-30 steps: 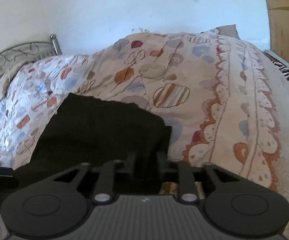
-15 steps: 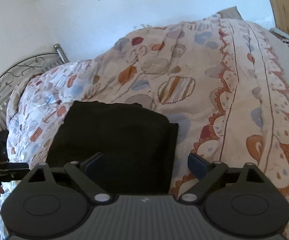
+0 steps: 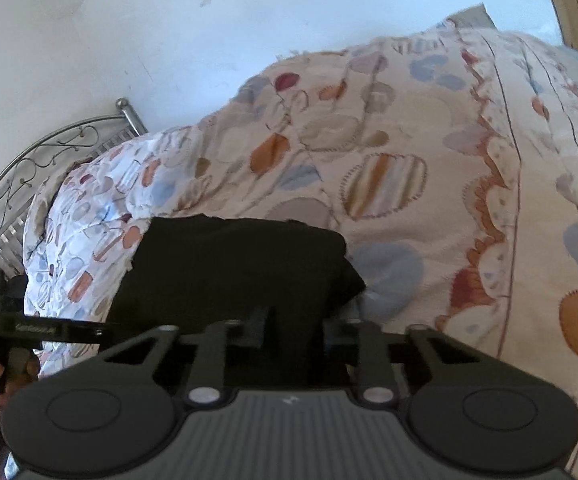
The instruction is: Fold small clothes
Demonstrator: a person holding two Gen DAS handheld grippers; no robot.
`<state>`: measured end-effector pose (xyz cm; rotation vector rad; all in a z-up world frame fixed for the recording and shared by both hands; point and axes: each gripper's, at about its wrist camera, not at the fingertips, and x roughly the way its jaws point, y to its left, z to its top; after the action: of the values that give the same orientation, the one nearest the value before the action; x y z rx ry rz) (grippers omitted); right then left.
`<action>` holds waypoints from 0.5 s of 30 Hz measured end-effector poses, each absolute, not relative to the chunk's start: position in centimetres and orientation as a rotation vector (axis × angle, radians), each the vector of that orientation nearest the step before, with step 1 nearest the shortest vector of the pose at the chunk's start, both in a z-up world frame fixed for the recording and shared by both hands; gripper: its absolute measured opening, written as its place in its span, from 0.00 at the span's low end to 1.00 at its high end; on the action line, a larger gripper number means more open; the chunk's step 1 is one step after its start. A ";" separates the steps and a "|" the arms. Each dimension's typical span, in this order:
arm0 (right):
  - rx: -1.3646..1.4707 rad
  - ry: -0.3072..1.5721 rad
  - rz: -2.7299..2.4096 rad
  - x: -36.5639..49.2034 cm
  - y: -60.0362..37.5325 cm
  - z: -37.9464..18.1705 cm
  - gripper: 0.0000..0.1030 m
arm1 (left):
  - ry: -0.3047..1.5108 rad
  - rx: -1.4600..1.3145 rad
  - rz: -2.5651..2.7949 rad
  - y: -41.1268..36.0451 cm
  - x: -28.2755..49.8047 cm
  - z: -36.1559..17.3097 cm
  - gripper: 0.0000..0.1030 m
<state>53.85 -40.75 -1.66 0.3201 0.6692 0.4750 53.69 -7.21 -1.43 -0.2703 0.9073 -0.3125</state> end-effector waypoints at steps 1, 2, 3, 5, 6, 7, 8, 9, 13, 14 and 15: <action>0.306 0.647 0.471 53.4 -40.5 -1.2 0.14 | 0.904 -0.254 -0.297 -7.6 53.6 -1.1 0.16; 0.290 0.621 0.464 52.8 -40.2 -0.6 0.12 | 0.890 -0.242 -0.287 -7.8 53.4 -0.7 0.12; 0.277 0.602 0.458 52.2 -39.9 0.0 0.11 | 0.873 -0.237 -0.286 -7.9 52.9 -0.1 0.05; 0.264 0.556 0.455 50.9 -39.6 1.3 0.10 | 0.825 -0.275 -0.313 -7.9 51.7 1.4 0.04; 0.257 0.528 0.457 50.1 -39.5 2.3 0.09 | 0.804 -0.273 -0.315 -8.0 51.2 2.3 0.04; 0.249 0.506 0.456 49.3 -39.4 3.1 0.09 | 0.784 -0.266 -0.320 -8.2 50.5 3.2 0.04; 0.240 0.483 0.453 48.6 -39.4 4.0 0.08 | 0.766 -0.256 -0.324 -8.5 49.9 4.0 0.04; 0.235 0.462 0.452 47.8 -39.4 4.8 0.08 | 0.748 -0.243 -0.330 -8.8 49.2 5.0 0.04; 0.223 0.378 0.450 44.4 -39.7 8.3 0.08 | 0.678 -0.236 -0.360 -9.6 46.4 8.7 0.04; 0.216 0.358 0.447 43.6 -39.8 9.1 0.08 | 0.659 -0.232 -0.368 -9.8 45.7 9.7 0.04; 0.212 0.338 0.445 42.8 -39.9 9.9 0.08 | 0.635 -0.223 -0.380 -10.0 44.8 10.9 0.04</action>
<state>42.80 -39.88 9.93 0.2116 0.3377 0.4448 44.81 -10.01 10.87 -0.2230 0.6352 -0.3802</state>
